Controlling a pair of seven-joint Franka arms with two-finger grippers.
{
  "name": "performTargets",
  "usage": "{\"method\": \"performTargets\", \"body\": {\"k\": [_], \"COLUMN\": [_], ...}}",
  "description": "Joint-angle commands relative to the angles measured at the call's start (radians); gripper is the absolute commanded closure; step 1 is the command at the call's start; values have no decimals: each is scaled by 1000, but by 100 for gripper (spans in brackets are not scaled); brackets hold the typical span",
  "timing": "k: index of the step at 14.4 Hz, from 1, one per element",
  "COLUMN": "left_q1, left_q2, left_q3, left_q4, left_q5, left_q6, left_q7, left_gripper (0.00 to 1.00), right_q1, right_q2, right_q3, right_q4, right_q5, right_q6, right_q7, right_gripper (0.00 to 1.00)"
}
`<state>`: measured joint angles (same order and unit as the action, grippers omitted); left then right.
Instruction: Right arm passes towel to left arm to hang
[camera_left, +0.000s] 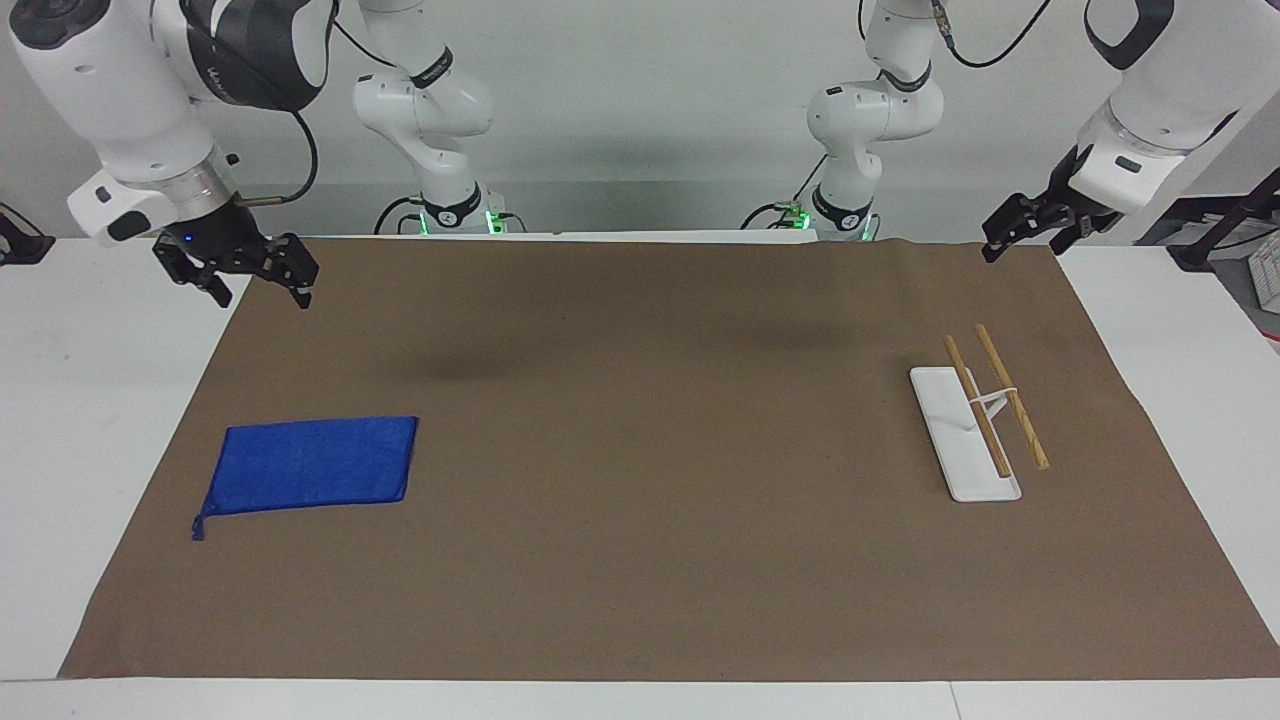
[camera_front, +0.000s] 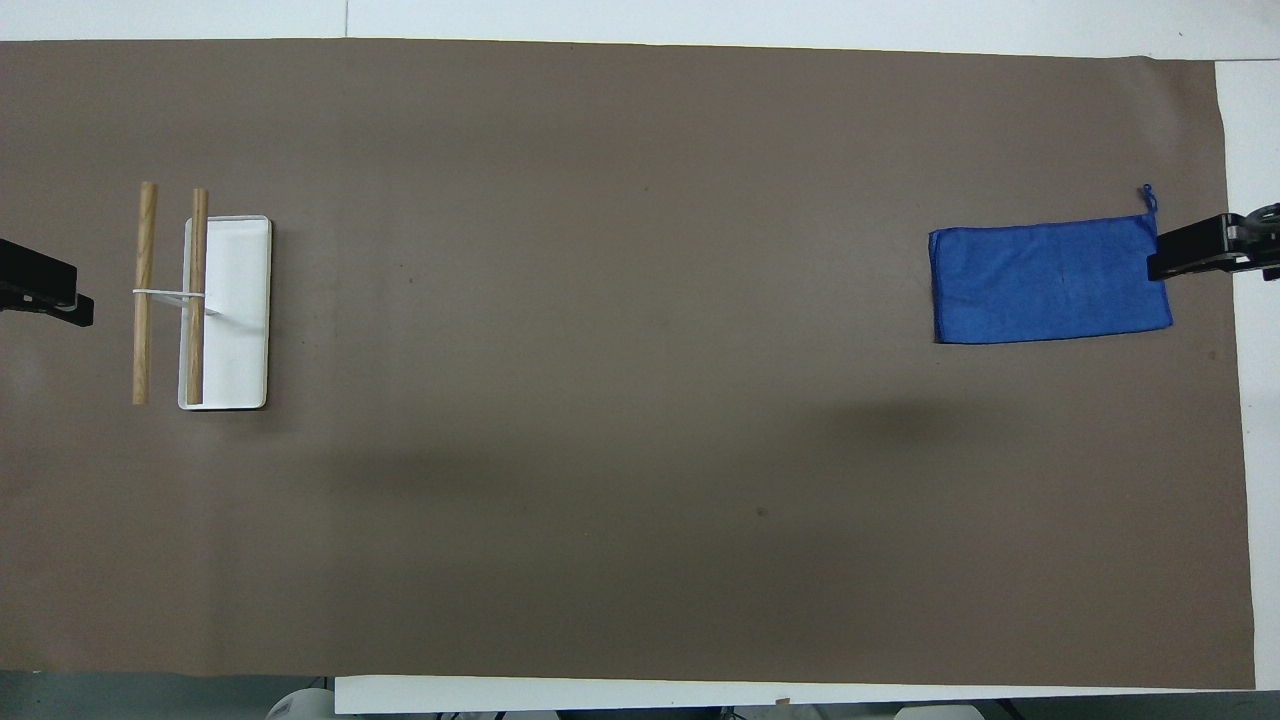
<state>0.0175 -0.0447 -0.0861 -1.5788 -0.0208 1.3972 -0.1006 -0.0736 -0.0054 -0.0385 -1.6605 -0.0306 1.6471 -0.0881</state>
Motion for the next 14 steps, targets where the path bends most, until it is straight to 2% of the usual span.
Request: {"method": "performTargets", "body": {"k": [1,8,9,12,14], "left_q1": [-1,-1,1,-1,1], "left_q2": [-21,-21,-21,-21,-21], "left_q3": [0,0,0,0,0], "left_q4": [-29,-29,-29,-29,-29], "left_q5": [12,12,12,12,12], "left_q6": [19,19,19,19,19], "left_q7": [-2,-2,-2,-2,-2], "left_gripper": [0,0,0,0,0], "right_q1": [-3,-3,-14,-46,-49], "right_q2": [-16,-18,-16,4,36], "right_q3": [-14,-9,-9,-14,-14], "right_q4": [-13,-31,-66,-206,-281], "right_q5": [-2,-3,-3,-2,-2], "right_q6": [-13,22,71,313,463], "right_q7": [-15,-59,-82,-229,-265], "right_gripper": [0,0,0,0,0]}}
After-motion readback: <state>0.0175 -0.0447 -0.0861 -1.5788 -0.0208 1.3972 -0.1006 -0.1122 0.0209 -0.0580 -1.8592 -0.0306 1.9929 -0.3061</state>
